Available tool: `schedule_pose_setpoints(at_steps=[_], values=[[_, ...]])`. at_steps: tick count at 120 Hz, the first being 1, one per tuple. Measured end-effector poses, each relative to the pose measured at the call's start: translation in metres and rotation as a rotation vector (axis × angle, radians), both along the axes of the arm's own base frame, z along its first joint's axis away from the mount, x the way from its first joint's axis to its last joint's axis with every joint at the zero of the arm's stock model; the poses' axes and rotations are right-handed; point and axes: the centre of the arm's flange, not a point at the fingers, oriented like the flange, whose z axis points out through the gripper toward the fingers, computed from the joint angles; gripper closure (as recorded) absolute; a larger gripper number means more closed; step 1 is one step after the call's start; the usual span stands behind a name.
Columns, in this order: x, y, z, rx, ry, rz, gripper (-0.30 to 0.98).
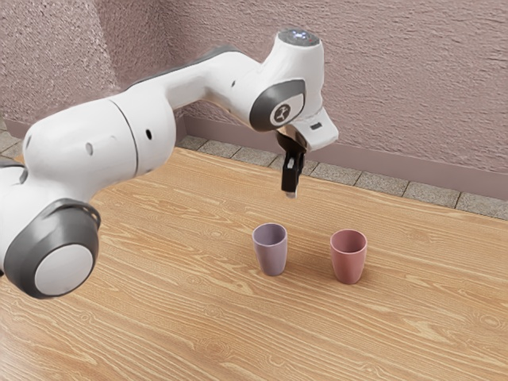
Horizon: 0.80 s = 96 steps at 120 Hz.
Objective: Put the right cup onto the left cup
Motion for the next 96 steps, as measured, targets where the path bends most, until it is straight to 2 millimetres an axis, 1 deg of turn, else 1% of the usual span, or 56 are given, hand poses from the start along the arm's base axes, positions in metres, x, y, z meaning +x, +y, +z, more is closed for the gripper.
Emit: schedule_pose_setpoints(at_steps=[12,21,30,44,55,59,66,78,87,96], values=[[-0.008,-0.02,-0.009,0.001,0.009,-0.03,0.0],[-0.006,-0.033,-0.022,0.003,-0.001,-0.053,0.0],[-0.007,-0.05,-0.03,0.001,-0.022,-0.081,0.0],[0.0,-0.063,-0.042,-0.011,-0.066,-0.11,0.0],[0.006,-0.074,-0.06,-0.023,-0.082,-0.133,0.0],[0.006,-0.076,-0.062,-0.036,-0.075,-0.132,0.0],[0.006,-0.076,-0.06,-0.066,-0.059,-0.123,0.0],[0.004,-0.081,-0.061,-0.108,-0.03,-0.123,0.0],[0.005,-0.085,-0.065,-0.128,-0.019,-0.129,0.0],[0.007,-0.086,-0.074,-0.134,-0.007,-0.132,0.0]])
